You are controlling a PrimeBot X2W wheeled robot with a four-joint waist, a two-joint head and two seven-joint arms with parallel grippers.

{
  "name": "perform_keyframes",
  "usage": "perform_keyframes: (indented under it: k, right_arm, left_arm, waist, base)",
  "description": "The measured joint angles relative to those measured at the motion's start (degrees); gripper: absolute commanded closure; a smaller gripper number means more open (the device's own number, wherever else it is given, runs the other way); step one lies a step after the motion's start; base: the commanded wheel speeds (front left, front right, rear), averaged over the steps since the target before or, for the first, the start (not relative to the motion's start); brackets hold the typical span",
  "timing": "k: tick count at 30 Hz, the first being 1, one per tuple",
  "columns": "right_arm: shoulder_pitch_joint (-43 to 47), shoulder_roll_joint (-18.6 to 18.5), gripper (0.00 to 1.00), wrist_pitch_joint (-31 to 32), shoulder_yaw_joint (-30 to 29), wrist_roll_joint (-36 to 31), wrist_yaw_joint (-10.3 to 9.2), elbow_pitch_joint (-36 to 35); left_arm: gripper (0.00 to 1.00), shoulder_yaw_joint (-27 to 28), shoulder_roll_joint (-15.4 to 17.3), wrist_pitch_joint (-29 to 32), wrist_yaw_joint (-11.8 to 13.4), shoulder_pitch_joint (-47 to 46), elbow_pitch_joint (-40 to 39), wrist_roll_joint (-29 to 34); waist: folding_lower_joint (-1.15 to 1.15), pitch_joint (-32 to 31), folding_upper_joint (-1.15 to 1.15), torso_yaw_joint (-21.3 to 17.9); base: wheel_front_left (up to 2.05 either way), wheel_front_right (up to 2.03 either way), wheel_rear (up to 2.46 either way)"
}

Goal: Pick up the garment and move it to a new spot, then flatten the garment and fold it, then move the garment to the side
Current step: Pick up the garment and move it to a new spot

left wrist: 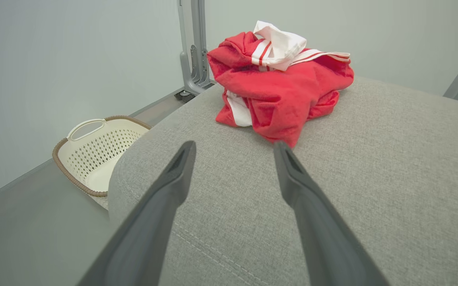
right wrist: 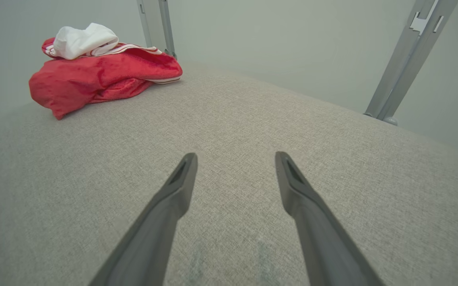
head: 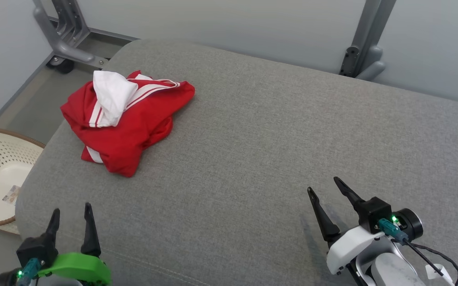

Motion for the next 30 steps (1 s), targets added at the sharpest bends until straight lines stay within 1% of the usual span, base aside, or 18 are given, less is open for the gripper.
perform_keyframes:
  k: [3,9,13,19,24,27,30]
  right_arm:
    - [-0.4,-0.3,0.00,0.0,0.3,0.2,0.00,-0.2]
    - [-1.9,-1.3,0.00,0.0,1.2,0.4,0.00,-1.3]
    - [-2.6,-1.9,0.00,0.0,2.1,0.7,0.00,-1.8]
    - [-3.8,-3.0,0.00,0.0,2.5,0.6,0.00,-2.4]
    - [-4.3,-3.9,0.00,0.0,2.4,0.6,0.00,-2.5]
    - [-4.3,-4.4,0.00,0.0,2.5,0.6,0.00,-2.5]
    - [-4.5,-5.0,0.00,0.0,2.3,0.7,0.00,-2.5]
  left_arm:
    - [0.00,0.5,0.7,0.0,-0.9,-2.5,-0.1,-0.1]
    - [0.00,0.1,5.5,0.0,-1.5,-9.7,2.3,0.0]
    - [0.00,-2.8,9.4,0.0,-1.7,-15.1,4.1,0.3]
    - [0.00,-6.8,14.1,0.0,-1.9,-21.1,8.9,-2.5]
    - [0.00,-8.6,16.3,0.0,-1.9,-24.7,14.1,-5.3]
    - [0.00,-8.4,17.5,0.0,-1.9,-26.5,16.1,-7.3]
    - [0.00,-8.4,18.0,0.0,-1.9,-26.9,18.3,-8.4]
  waist:
    - [0.00,0.9,0.00,-1.1]
    - [0.00,3.0,0.00,-3.0]
    - [0.00,4.1,0.00,-4.3]
    - [0.00,5.8,0.00,-6.7]
    - [0.00,7.2,0.00,-8.8]
    - [0.00,8.1,0.00,-10.1]
    - [0.00,8.8,0.00,-11.5]
  base:
    - [0.00,0.00,0.00]
    - [0.00,0.00,0.00]
    - [0.00,0.00,0.00]
    - [0.00,0.00,0.00]
    - [0.00,0.00,0.00]
    - [0.00,0.00,0.00]
    - [0.00,0.00,0.00]
